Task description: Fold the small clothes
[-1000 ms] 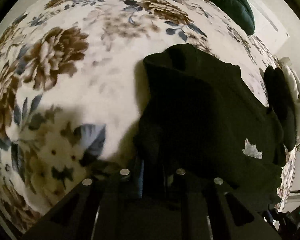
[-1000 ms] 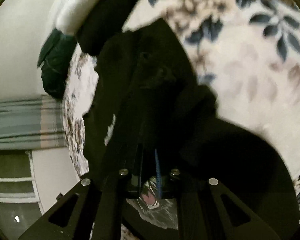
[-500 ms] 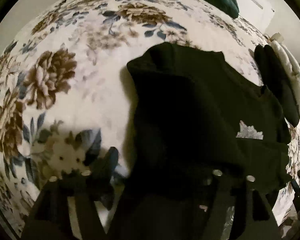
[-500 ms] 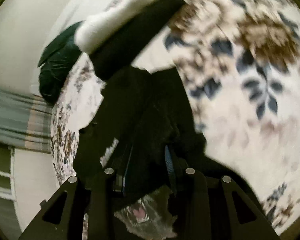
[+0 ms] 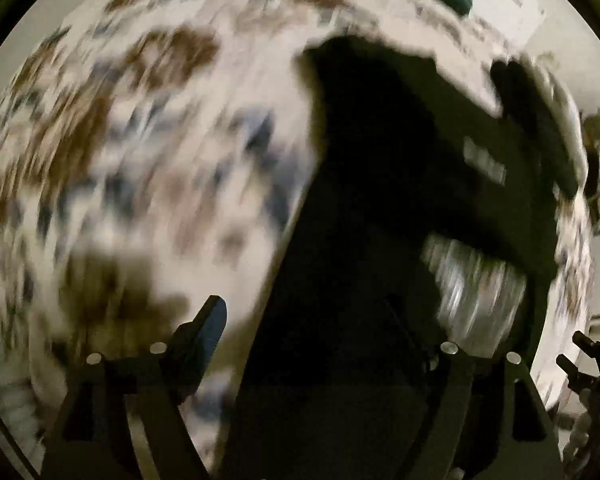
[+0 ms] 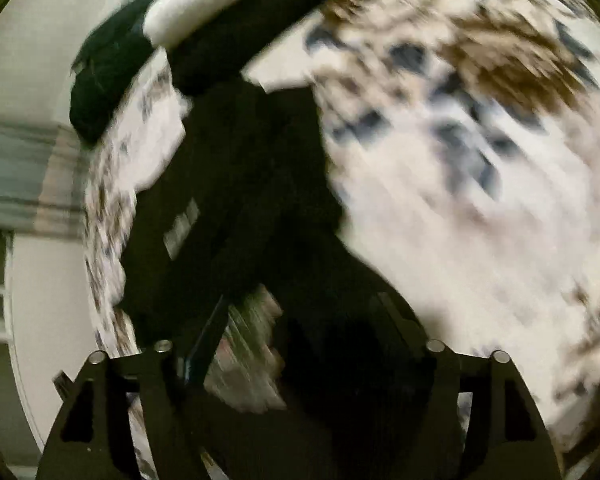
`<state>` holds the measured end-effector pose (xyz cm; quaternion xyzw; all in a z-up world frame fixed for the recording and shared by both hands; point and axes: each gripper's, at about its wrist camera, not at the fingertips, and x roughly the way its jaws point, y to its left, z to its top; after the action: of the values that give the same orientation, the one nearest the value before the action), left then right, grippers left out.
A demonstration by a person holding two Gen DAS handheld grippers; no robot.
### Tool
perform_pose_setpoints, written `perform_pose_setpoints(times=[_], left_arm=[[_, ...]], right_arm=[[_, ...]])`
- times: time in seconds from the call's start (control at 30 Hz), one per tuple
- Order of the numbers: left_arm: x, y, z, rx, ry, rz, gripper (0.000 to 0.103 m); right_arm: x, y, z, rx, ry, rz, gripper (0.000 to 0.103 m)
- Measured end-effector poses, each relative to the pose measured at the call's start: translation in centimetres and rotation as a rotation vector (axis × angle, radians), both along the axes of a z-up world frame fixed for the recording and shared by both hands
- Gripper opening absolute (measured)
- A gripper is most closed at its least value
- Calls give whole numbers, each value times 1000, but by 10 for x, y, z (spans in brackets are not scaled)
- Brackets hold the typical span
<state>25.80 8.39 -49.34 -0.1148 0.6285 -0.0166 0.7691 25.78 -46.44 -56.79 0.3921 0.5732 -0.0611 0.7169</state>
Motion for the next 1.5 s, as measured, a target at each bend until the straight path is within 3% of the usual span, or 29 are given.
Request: perform_pose_setpoints(times=[0.17, 0.3, 0.43, 0.47, 0.5, 0.53, 0.57, 0.63, 0.77, 0.93, 1.1, 1.23, 1.37, 1.5], left_arm=[[-85, 13, -49, 2, 144, 49, 78], [-125, 2, -91, -12, 241, 31, 78], [-135, -8, -95, 13, 211, 13, 78], [-135, -7, -94, 9, 210, 17, 74], [-135, -7, -92, 2, 211, 25, 68], [-136, -7, -87, 2, 198, 20, 51], [-134, -7, -82, 5, 181, 8, 31], [-137, -8, -68, -7, 149, -26, 16], [-137, -10, -26, -56, 78, -34, 14], [-124, -2, 41, -154, -49, 33, 13], [-65, 2, 106, -239, -219, 69, 13], [13, -9, 129, -290, -306, 77, 13], [106, -30, 132, -287, -358, 58, 13], [199, -45, 111, -269, -327, 48, 13]], right_arm=[[-106, 3, -46, 10, 201, 85, 76], [-155, 5, -81, 55, 258, 112, 76], [-167, 14, -111, 151, 261, 137, 75], [-167, 18, -116, 161, 265, 149, 68], [-163, 21, -117, 162, 264, 154, 59], [-164, 24, -119, 151, 274, 163, 37], [-165, 26, -116, 127, 279, 174, 23], [-161, 29, -104, 128, 245, 192, 17], [-164, 27, -67, 188, 170, 191, 15], [-152, 10, -11, 271, 43, 141, 14], [-110, -10, 47, 307, -105, 107, 14], [-40, -2, 81, 292, -209, 108, 14], [47, -3, 99, 246, -279, 91, 14], [145, -13, 91, 162, -282, 42, 14]])
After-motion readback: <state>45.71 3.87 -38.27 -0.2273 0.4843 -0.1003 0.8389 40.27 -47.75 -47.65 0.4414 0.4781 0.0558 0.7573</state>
